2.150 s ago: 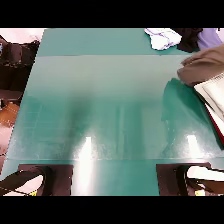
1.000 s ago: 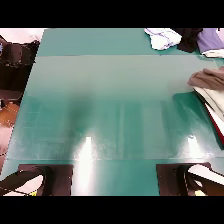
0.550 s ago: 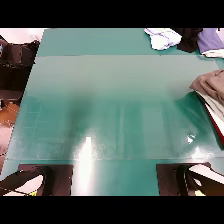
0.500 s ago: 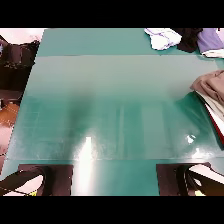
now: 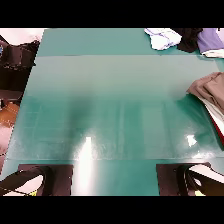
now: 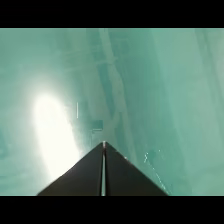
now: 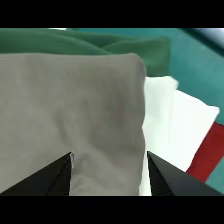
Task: Fold the shirts.
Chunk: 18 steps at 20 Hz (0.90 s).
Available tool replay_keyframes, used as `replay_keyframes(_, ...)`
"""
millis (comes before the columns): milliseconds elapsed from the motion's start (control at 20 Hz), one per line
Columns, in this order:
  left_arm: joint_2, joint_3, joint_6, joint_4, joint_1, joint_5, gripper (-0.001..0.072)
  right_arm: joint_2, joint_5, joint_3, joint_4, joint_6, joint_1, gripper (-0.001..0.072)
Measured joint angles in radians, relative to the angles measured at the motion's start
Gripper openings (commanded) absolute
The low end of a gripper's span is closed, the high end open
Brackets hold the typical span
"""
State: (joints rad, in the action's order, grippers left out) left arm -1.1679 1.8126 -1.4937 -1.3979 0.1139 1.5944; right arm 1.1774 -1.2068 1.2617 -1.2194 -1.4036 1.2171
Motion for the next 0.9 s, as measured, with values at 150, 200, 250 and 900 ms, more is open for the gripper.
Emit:
replay_keyframes(150, 0.000, 0.000, 0.000, 0.000, 0.000, -0.014, 0.0034, -0.011, -0.028, 0.081, -0.005, -0.015, 0.011, 0.0440)
replay_keyframes(200, 0.000, 0.000, 0.000, 0.000, 0.000, -0.022, 0.0034, -0.021, -0.029, 0.112, 0.001, -0.019, 0.011, 0.0440)
replay_keyframes(250, 0.000, 0.000, 0.000, 0.000, 0.000, -0.029, 0.0034, -0.031, -0.025, 0.136, 0.012, -0.021, 0.008, 0.0440)
replay_keyframes(900, 0.000, 0.000, 0.001, 0.000, 0.000, -0.147, 0.0034, -0.148, -0.032, 0.222, 0.281, -0.027, -0.567, 0.0019)
